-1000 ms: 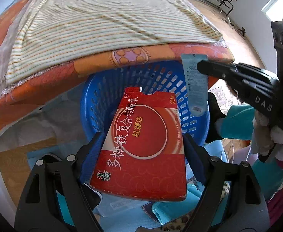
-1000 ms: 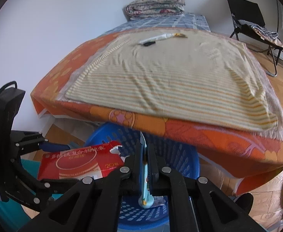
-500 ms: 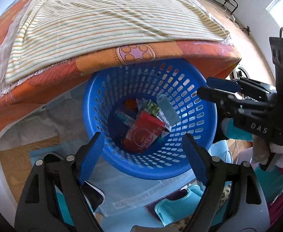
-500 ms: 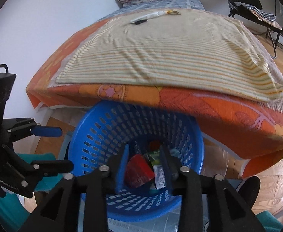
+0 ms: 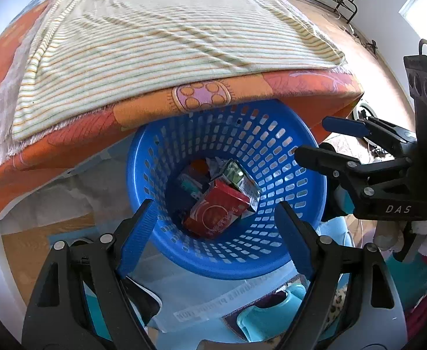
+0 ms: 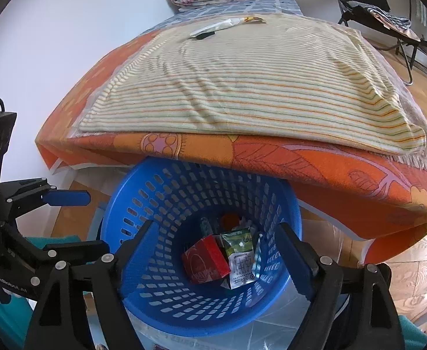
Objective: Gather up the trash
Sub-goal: 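Move both tools back over the bed toward the white tube and wrapper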
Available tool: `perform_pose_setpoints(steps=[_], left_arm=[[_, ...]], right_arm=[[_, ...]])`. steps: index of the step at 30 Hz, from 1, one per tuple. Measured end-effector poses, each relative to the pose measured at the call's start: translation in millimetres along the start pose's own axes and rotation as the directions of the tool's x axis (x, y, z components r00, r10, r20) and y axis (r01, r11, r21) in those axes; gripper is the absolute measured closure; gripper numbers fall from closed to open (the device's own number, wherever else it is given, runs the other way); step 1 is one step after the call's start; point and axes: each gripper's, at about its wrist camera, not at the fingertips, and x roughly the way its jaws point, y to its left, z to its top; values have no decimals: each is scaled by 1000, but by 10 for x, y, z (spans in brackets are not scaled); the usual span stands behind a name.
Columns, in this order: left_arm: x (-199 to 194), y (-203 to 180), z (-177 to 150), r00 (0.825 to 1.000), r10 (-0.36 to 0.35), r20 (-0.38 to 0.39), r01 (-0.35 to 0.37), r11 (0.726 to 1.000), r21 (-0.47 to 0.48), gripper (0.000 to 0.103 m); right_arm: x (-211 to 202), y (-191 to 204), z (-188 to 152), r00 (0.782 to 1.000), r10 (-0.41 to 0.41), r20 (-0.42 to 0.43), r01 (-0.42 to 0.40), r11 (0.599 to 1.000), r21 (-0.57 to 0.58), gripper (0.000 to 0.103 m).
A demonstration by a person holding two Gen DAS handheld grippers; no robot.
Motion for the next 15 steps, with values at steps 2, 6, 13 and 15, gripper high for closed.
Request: perform_pose_setpoints(steps=[2, 6, 13, 15], left_arm=[[-5, 15, 23, 1000, 1, 3, -1, 1000, -2, 18], [-33, 40, 75, 1000, 4, 15, -4, 1000, -3, 18], [-161, 144, 248, 998, 29, 59, -28, 1000, -14, 18], [-192, 179, 316, 997, 35, 68, -33, 999, -20, 18]], right_arm=[[-1, -25, 21, 1000, -2, -2, 2, 1000, 10, 16], [-8, -72, 54, 1000, -1, 0, 1, 1000, 30, 16], [-43, -153, 152, 1000, 1, 14, -2, 998, 63, 15], [-52, -181, 184, 1000, 4, 21, -5, 997, 74, 15]])
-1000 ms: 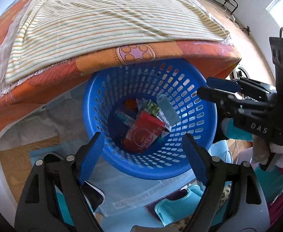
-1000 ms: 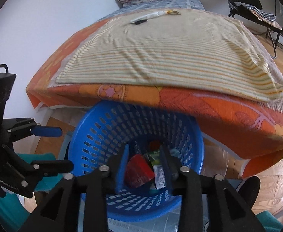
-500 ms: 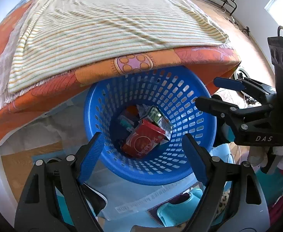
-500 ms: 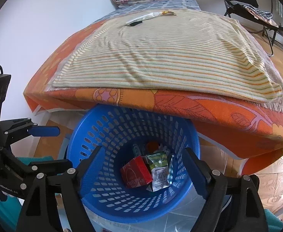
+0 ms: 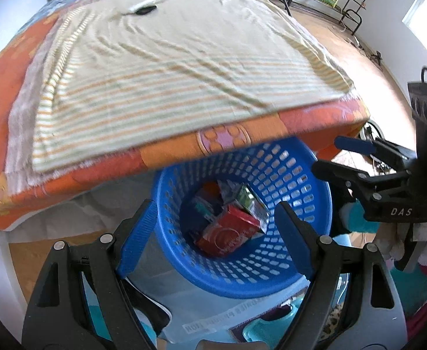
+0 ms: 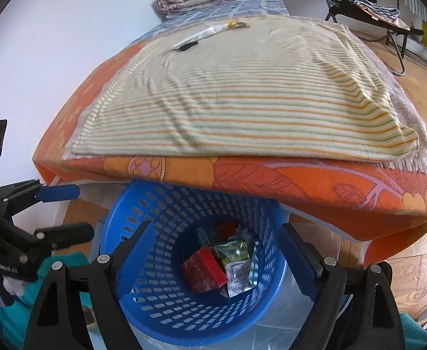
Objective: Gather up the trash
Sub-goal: 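Move both tools back over the bed toward the white tube and wrapper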
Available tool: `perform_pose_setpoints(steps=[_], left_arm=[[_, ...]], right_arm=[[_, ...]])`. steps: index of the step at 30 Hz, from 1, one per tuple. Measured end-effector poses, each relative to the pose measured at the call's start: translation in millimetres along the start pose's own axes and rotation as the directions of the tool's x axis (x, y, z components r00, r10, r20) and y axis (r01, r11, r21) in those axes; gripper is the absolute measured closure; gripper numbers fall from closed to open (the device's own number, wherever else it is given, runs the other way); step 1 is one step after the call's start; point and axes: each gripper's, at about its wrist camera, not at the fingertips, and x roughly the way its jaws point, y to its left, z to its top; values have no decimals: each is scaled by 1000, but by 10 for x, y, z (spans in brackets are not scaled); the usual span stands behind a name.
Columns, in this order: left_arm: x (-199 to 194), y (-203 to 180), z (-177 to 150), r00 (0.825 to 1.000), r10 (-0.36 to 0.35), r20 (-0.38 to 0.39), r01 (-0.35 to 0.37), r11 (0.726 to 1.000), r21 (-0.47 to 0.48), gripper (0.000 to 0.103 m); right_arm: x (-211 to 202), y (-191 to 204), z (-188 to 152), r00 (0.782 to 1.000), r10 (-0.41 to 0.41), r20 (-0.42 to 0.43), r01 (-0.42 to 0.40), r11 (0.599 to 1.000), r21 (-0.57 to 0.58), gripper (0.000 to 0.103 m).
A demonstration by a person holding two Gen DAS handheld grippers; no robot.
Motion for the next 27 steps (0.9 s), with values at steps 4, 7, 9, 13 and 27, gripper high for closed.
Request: perform_pose_setpoints(steps=[4, 7, 9, 13, 27], left_arm=[[-47, 86, 164, 1000, 7, 17, -6, 1000, -11, 18], [-68, 142, 310, 999, 26, 33, -26, 1000, 1, 18], [-75, 172, 412, 998, 39, 47, -39, 999, 11, 18], [-79, 258, 669, 996, 57, 73, -59, 998, 17, 18], [31, 720, 1528, 979, 107, 172, -101, 994, -47, 18]], right_arm=[[-16, -56, 71, 1000, 11, 7, -11, 1000, 27, 15], [-30, -98, 130, 1000, 18, 11, -19, 999, 49, 15], [-41, -126, 170, 1000, 29, 8, -30, 997, 71, 15], [-87, -195, 319, 999, 47, 16, -49, 992, 114, 15], [-185, -287, 1405, 990, 56, 129, -70, 992, 105, 15]])
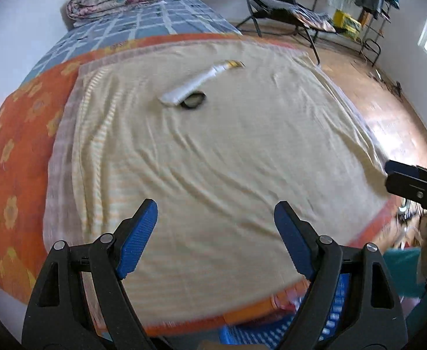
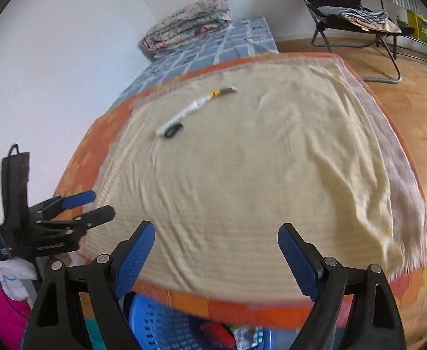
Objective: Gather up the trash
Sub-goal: 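Move both tools back over the bed toward the white tube and wrapper, then grasp the black hair tie with the left tool while the right tool grasps the colourful wrapper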
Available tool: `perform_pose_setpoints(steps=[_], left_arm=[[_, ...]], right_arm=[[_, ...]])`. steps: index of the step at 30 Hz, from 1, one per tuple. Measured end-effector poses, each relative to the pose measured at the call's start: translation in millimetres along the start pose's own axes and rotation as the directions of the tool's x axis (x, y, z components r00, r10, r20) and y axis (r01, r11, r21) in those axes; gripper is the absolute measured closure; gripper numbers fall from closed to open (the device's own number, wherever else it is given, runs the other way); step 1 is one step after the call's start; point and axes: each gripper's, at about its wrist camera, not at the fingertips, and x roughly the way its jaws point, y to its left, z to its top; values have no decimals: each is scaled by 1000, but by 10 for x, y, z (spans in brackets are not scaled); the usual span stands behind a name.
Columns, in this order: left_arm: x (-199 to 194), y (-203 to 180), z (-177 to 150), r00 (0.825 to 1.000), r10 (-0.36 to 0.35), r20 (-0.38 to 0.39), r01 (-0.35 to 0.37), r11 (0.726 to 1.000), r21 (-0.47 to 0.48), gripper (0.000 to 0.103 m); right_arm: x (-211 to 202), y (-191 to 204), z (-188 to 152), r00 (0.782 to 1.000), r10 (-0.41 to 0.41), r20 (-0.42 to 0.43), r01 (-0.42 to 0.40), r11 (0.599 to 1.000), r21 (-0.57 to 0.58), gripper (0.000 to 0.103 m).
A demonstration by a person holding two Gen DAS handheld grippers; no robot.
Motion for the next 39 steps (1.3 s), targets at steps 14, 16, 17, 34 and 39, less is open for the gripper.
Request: perform_pose_setpoints(steps=[14, 16, 17, 34, 39], left_arm=[[736, 471, 698, 999, 44, 24, -38, 982, -183, 32], [871, 529, 785, 999, 34, 20, -28, 972, -232, 32], [947, 553, 828, 999, 30, 13, -26, 967, -253, 32], [1318, 420, 982, 984, 181, 0, -179, 975, -129, 82], [1267, 502, 939, 989, 149, -1, -148, 980, -131, 96]], right_arm=[[477, -61, 841, 998, 55, 33, -57, 997, 61, 15], [539, -82, 866, 998, 61, 28, -63, 995, 78, 15], [569, -88, 877, 998, 64, 25, -66, 994, 84, 15], [856, -93, 1042, 998, 56, 21, -58, 996, 69, 15], [1054, -66, 1171, 997, 74, 16, -75, 995, 67, 15]])
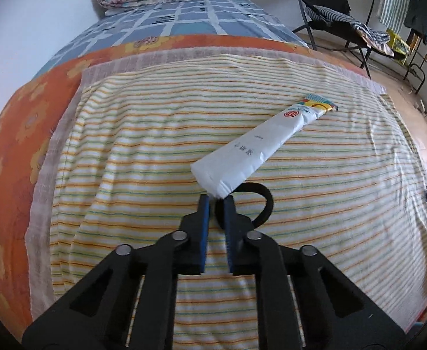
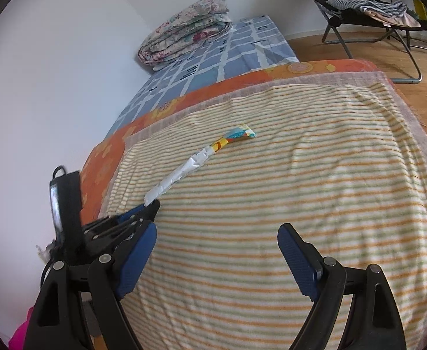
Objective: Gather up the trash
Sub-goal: 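Grasp the black hair tie with the left tool while the right tool grasps the colourful wrapper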
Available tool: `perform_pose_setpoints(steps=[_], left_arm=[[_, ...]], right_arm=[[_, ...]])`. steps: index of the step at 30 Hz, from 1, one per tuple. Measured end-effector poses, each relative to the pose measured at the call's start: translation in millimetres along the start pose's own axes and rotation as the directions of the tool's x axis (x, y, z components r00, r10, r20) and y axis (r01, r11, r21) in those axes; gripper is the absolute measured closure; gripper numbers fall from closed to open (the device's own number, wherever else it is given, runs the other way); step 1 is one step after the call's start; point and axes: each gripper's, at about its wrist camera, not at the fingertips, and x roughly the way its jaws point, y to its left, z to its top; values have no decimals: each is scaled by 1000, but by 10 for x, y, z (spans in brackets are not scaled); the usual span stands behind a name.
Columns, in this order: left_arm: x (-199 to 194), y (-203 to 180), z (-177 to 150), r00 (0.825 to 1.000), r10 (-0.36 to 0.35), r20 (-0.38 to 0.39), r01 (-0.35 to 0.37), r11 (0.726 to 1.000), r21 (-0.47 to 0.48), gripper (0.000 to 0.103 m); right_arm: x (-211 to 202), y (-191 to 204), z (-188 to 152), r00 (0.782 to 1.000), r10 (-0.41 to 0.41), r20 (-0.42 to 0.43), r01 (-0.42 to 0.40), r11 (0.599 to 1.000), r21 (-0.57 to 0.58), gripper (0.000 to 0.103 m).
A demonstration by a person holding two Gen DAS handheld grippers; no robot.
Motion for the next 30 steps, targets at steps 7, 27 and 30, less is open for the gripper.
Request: perform_pose_setpoints(steps=[7, 27, 30], left_arm=[[-26, 115, -41, 998, -59, 0, 59, 998, -22, 98], [-164, 260, -224, 989, -150, 11, 150, 987, -49, 101], [-219, 294, -250, 990, -143, 19, 143, 989, -48, 101]], right_arm=[[511, -18, 297, 997, 72, -12, -70, 991, 114, 22], [1453, -11, 821, 1000, -3, -9, 5, 956, 292, 80], [1419, -11, 834, 1000, 4, 5, -6, 961, 278, 91]])
